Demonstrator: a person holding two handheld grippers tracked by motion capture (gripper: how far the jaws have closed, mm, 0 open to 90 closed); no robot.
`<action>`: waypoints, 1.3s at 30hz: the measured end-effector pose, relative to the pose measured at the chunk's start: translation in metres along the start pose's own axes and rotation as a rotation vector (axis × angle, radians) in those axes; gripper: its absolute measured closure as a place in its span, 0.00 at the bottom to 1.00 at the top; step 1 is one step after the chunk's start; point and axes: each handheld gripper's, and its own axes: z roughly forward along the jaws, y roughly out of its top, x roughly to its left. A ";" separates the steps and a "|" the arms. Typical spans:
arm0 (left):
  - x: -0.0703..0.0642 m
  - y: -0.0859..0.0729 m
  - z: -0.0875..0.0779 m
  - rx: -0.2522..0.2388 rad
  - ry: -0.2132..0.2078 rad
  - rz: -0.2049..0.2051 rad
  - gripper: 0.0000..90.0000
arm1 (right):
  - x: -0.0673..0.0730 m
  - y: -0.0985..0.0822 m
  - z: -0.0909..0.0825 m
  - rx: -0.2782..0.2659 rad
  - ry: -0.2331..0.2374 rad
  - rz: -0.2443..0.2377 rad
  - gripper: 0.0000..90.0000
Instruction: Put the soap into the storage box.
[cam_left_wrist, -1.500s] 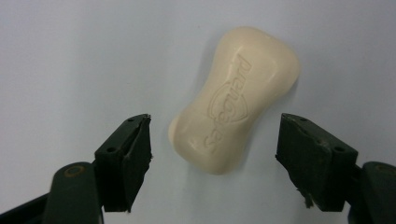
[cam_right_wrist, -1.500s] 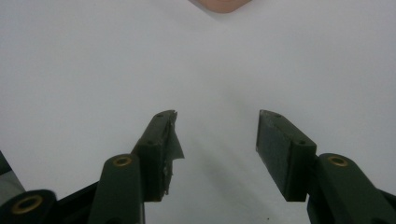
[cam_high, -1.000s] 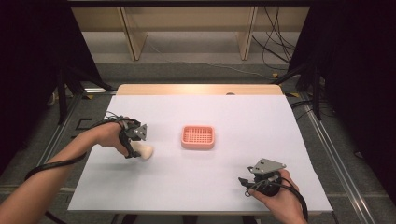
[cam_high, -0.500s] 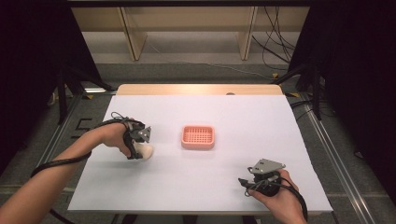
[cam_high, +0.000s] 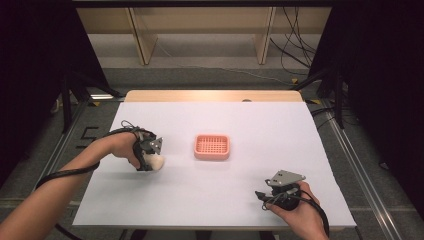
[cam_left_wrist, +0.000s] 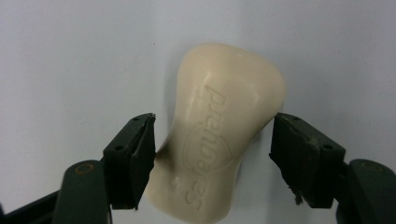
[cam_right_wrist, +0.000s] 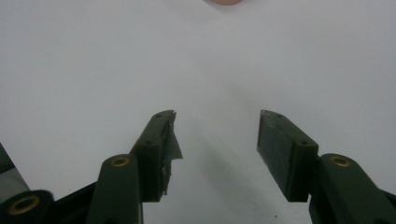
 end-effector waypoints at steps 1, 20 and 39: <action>0.002 0.001 0.000 0.006 0.005 0.013 0.36 | 0.000 0.000 0.000 0.000 0.001 0.001 0.52; 0.000 0.005 0.004 0.088 -0.017 -0.144 0.53 | 0.000 0.000 0.000 -0.001 0.004 -0.002 0.52; 0.000 0.004 0.008 0.107 -0.050 -0.235 0.51 | -0.002 -0.001 0.001 0.000 0.012 -0.011 0.52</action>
